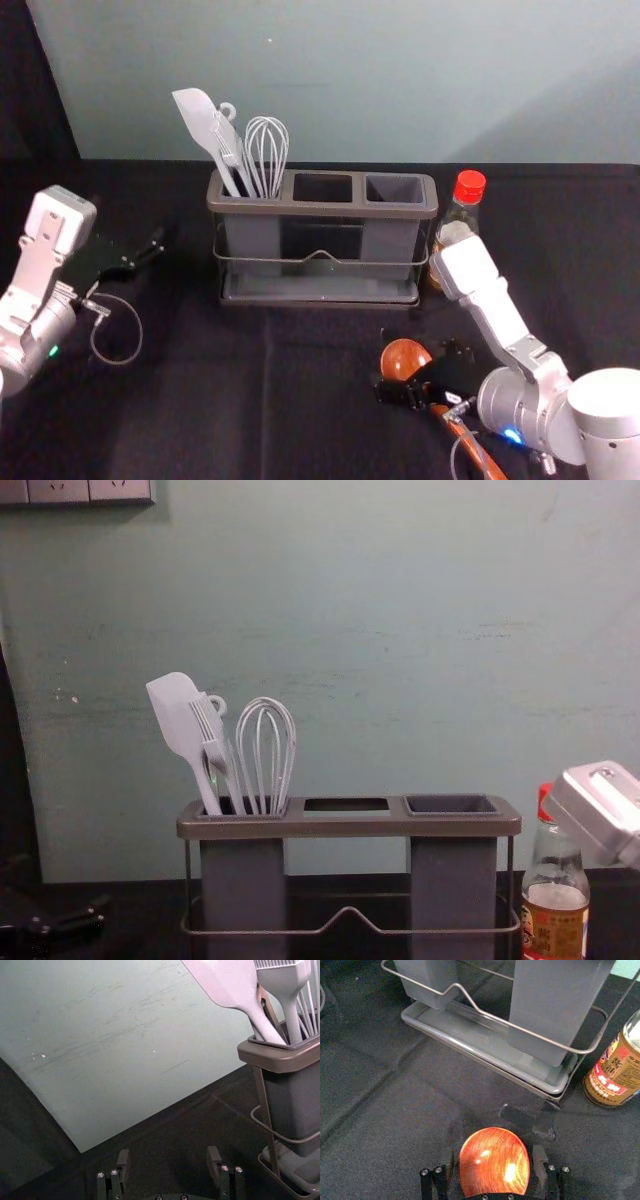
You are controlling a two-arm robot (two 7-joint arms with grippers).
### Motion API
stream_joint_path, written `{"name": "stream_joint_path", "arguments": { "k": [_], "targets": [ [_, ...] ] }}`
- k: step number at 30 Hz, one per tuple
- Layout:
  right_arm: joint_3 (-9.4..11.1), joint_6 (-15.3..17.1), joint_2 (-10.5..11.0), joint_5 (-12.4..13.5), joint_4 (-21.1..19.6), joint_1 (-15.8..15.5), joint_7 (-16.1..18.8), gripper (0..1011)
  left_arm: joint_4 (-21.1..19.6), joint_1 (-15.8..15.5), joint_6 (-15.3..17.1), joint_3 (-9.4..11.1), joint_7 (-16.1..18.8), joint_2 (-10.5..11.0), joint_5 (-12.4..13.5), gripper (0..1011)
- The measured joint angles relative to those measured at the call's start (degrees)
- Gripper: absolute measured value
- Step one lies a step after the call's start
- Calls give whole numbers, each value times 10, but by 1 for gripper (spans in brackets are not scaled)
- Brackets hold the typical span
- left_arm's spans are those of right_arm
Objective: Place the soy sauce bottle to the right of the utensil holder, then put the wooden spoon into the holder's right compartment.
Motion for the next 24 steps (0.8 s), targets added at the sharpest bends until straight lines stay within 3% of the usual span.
{"name": "stream_joint_path", "arguments": {
  "k": [24],
  "targets": [
    [2,-3,-14,-32,5,-2,18,1004,0,0,0,0,0,0,0,1000]
  ]
}}
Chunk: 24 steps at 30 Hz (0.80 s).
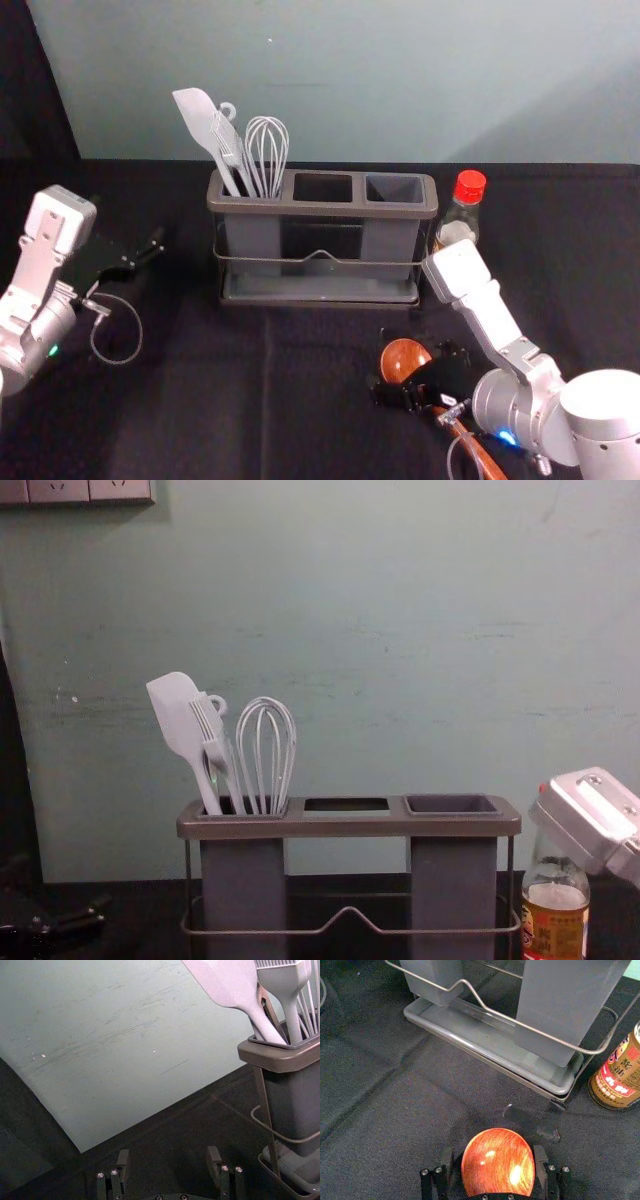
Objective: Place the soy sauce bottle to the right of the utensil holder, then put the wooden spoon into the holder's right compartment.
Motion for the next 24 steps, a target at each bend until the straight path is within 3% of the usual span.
{"name": "stream_joint_path", "arguments": {
  "k": [14,24],
  "targets": [
    [5,0,-7,-18,0,-4,11,1004,0,0,0,0,0,0,0,1000],
    [8,3,-10,-32,-2,-6,16,838,0,0,0,0,0,0,0,1000]
  ]
}}
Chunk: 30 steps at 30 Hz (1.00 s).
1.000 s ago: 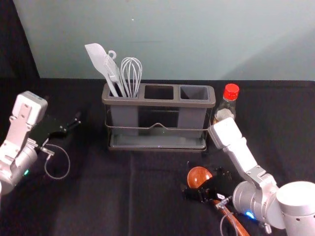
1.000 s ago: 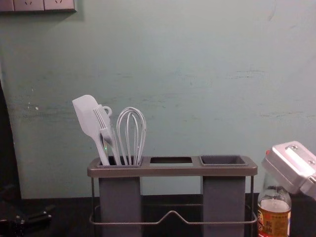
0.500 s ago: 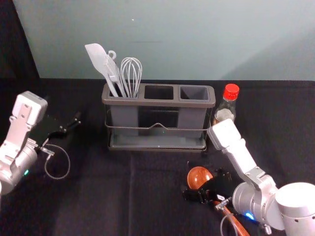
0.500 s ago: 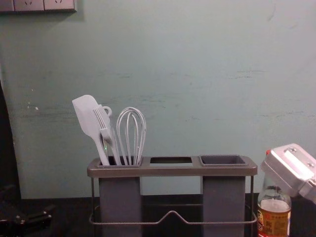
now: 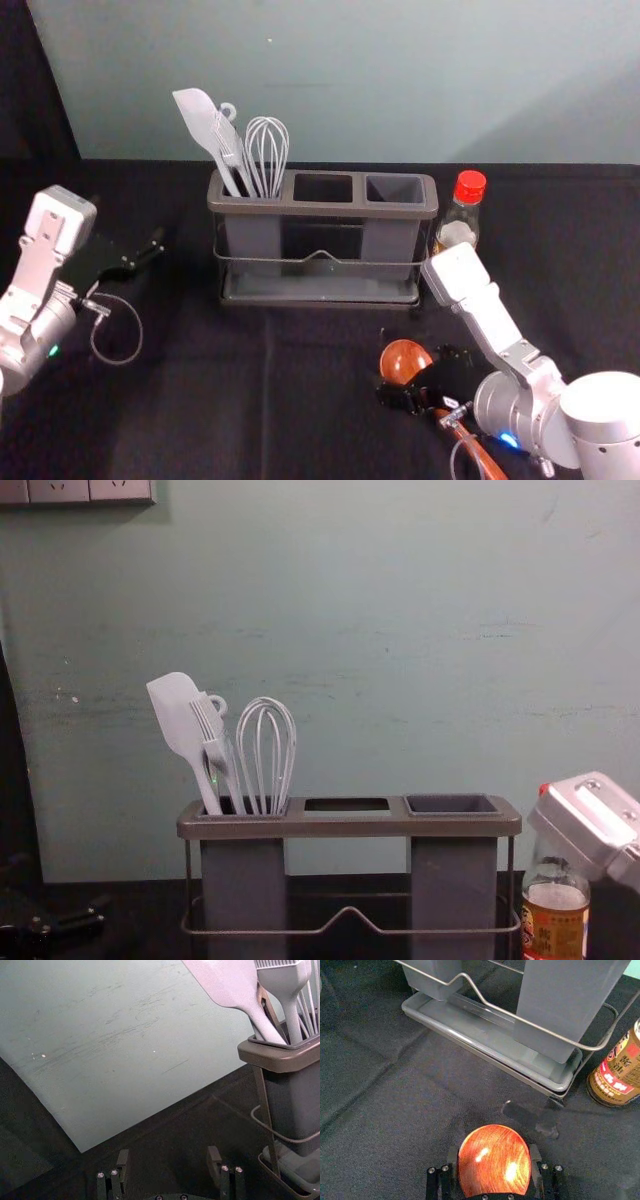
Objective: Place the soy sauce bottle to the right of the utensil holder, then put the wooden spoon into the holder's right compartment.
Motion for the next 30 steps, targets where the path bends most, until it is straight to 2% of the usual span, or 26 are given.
{"name": "stream_joint_path", "arguments": {
  "k": [6,12,16,18,19,21,22,23,24,27,28,30],
  "targets": [
    [11,-1,1,-6,-26,-15,3,838,0,0,0,0,0,0,0,1000],
    [38,-39,7,-1,-76,-52,4,838,0,0,0,0,0,0,0,1000],
    [56,-88,10,10,-103,-80,-1,839,0,0,0,0,0,0,0,1000],
    [70,-140,11,19,-121,-102,-14,838,0,0,0,0,0,0,0,1000],
    [70,-140,11,19,-121,-102,-14,838,0,0,0,0,0,0,0,1000],
    [84,-198,9,31,-133,-123,-25,838,0,0,0,0,0,0,0,1000],
    [88,-214,9,34,-135,-128,-28,838,0,0,0,0,0,0,0,1000],
    [88,-214,9,34,-135,-128,-28,838,0,0,0,0,0,0,0,1000],
    [94,-245,7,43,-138,-138,-32,838,0,0,0,0,0,0,0,1000],
    [106,-305,7,61,-141,-153,-34,838,0,0,0,0,0,0,0,1000],
    [111,-337,7,73,-141,-160,-32,838,0,0,0,0,0,0,0,1000],
    [116,-366,7,85,-141,-166,-28,838,0,0,0,0,0,0,0,1000]
  ]
}}
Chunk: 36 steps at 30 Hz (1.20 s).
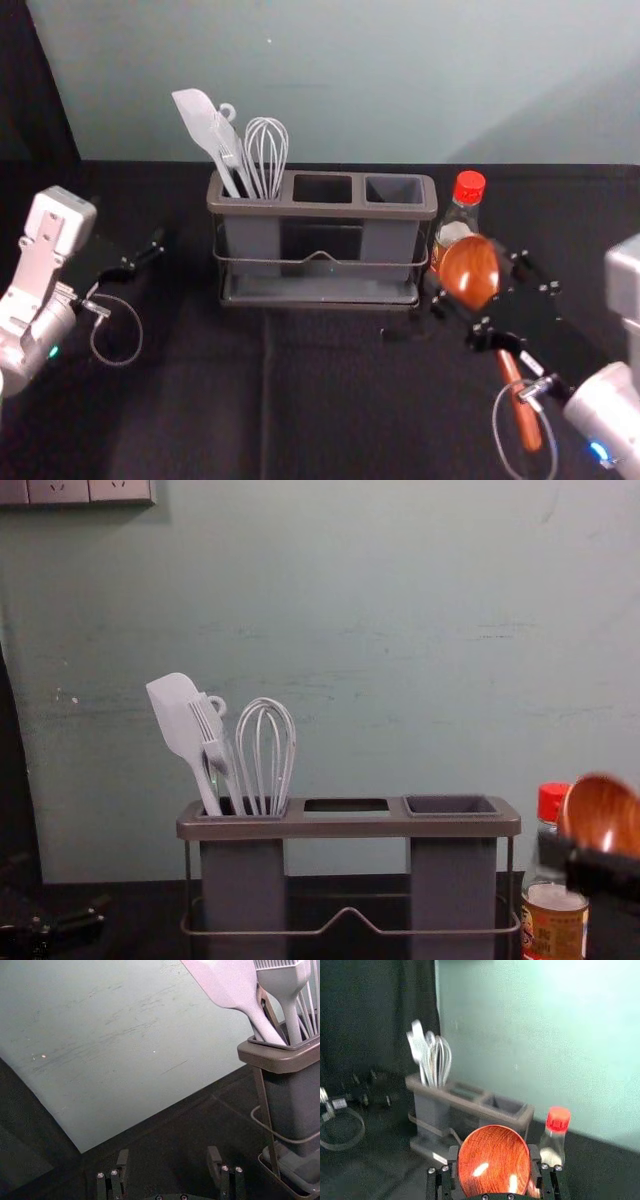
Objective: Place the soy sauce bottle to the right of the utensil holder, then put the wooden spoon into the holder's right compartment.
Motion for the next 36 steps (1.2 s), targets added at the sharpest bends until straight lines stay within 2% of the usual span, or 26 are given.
{"name": "stream_joint_path", "arguments": {
  "k": [2,5,7,9,15,36],
  "targets": [
    [5,-29,0,13,2,-5,5,838,0,0,0,0,0,0,0,1000],
    [13,-89,-1,44,9,-14,18,839,0,0,0,0,0,0,0,1000],
    [15,-112,-1,56,13,-16,22,838,0,0,0,0,0,0,0,1000],
    [15,-121,-1,61,15,-17,23,838,0,0,0,0,0,0,0,1000],
    [10,-118,4,63,18,-15,20,838,0,0,0,0,0,0,0,1000],
    [10,-115,2,60,18,-14,20,838,0,0,0,0,0,0,0,1000]
  ]
}}
